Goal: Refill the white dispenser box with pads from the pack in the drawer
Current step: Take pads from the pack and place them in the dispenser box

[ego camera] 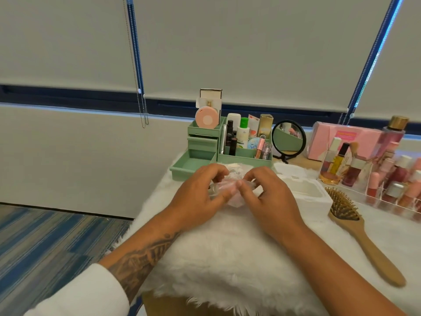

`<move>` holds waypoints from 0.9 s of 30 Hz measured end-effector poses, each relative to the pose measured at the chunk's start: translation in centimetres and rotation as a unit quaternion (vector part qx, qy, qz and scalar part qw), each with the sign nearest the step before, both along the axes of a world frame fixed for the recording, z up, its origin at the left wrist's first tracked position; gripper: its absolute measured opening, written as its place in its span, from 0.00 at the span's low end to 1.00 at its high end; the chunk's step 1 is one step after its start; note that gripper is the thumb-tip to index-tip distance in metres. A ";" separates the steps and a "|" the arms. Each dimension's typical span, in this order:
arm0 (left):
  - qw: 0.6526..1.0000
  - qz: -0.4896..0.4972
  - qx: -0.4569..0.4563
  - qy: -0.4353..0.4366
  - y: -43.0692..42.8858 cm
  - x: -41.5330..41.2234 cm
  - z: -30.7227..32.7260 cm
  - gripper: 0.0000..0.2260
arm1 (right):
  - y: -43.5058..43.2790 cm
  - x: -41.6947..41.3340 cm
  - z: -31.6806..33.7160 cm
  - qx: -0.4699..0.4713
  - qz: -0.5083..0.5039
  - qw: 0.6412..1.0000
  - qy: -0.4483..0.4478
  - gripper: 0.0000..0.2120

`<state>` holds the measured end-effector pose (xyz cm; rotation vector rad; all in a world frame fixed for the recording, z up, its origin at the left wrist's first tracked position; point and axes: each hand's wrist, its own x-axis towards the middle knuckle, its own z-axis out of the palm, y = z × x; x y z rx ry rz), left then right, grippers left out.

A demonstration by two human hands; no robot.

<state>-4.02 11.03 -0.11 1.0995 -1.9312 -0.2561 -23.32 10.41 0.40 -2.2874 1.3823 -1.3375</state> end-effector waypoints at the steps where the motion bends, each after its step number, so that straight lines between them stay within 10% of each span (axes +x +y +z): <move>1: 1.000 0.003 -0.016 -0.026 0.0 0.0 -0.3 0.12 | 0.2 -0.1 -0.2 -0.009 -0.013 1.000 0.021 0.04; 27: 0.995 0.082 -0.041 0.035 -0.1 0.9 -0.8 0.10 | 0.7 1.0 -0.8 0.013 0.060 0.983 0.170 0.25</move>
